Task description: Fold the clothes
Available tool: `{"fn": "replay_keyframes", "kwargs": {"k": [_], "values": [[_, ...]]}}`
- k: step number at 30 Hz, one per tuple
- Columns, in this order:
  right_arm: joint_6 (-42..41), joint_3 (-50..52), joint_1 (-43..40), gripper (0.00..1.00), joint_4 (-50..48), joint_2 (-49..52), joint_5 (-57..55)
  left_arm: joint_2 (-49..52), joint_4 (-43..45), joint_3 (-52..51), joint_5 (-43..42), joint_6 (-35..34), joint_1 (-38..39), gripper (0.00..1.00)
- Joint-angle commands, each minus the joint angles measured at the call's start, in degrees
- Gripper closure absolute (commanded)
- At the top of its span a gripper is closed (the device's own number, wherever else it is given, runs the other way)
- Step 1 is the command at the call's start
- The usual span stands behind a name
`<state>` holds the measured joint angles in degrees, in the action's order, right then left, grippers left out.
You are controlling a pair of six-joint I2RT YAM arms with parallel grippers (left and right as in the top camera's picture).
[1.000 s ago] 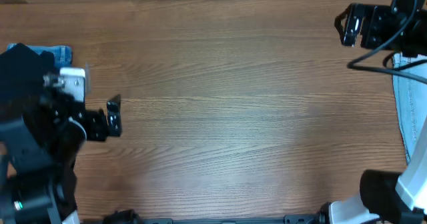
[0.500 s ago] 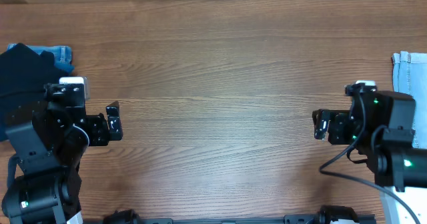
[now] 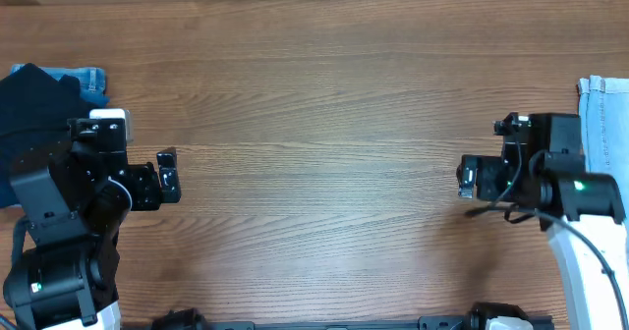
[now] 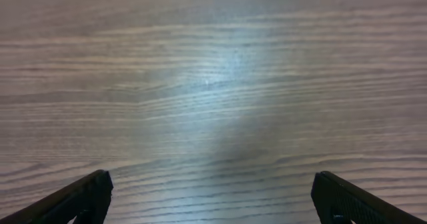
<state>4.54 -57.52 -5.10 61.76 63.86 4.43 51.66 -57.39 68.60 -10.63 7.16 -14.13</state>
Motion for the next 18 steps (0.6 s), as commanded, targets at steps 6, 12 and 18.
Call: {"fn": "replay_keyframes", "kwargs": {"k": [6,12,18], "values": [[0.2,0.3,0.7,0.00,0.7,-29.0,-1.0,0.1,0.2,0.0,0.5,-1.2,-0.2,0.00],[0.1,6.2,4.8,0.00,0.2,-46.9,-0.9,0.1,0.2,0.0,0.5,-1.2,-0.2,0.00],[0.1,18.9,5.4,0.00,-8.7,-62.7,-0.5,0.1,0.2,0.0,0.5,-1.2,-0.2,0.00]]}}
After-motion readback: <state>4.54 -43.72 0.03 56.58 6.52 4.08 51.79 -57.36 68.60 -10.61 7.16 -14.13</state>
